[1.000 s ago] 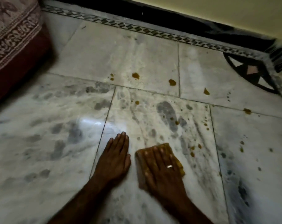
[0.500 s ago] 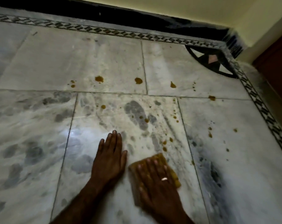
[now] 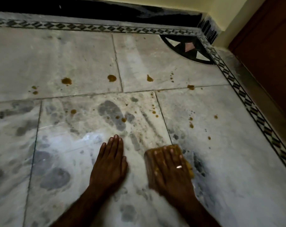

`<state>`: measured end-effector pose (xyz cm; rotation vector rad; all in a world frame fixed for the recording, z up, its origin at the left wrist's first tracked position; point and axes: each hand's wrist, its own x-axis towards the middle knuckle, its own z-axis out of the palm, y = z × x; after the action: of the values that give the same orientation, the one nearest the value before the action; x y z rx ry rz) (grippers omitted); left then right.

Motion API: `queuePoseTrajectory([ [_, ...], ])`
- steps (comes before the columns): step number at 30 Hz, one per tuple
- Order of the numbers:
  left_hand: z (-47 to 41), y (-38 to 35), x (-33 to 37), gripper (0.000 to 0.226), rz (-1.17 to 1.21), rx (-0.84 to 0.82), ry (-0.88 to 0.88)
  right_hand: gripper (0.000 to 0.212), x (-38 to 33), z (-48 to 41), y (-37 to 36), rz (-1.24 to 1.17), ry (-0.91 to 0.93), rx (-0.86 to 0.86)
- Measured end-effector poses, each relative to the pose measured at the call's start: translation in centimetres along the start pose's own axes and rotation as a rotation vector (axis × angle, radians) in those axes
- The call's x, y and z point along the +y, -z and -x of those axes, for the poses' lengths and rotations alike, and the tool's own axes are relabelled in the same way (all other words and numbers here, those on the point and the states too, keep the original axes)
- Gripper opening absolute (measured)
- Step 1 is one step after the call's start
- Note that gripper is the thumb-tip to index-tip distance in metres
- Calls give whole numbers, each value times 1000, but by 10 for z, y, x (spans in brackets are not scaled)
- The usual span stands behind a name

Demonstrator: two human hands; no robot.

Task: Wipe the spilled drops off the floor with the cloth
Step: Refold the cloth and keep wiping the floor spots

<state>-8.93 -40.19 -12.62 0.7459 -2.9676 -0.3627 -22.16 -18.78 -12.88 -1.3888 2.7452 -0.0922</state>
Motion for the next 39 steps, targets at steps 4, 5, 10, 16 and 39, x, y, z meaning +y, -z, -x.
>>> queuePoseTrajectory([
  [4, -2, -1, 1, 64, -17, -2, -7, 63, -7, -72, 10, -36, -205, 11],
  [5, -2, -1, 1, 64, -23, -2, -7, 63, -19, -87, 9, -43, -204, 6],
  [10, 1, -1, -1, 65, -19, -31, 8, 60, -46, -42, -8, -5, 105, 3],
  [16, -2, -7, 0, 69, -21, -60, 9, 59, 47, 4, 10, 45, -150, 9],
  [39, -77, -33, 142, 70, 61, -74, -91, 58, 97, 28, -3, 84, -99, 139],
])
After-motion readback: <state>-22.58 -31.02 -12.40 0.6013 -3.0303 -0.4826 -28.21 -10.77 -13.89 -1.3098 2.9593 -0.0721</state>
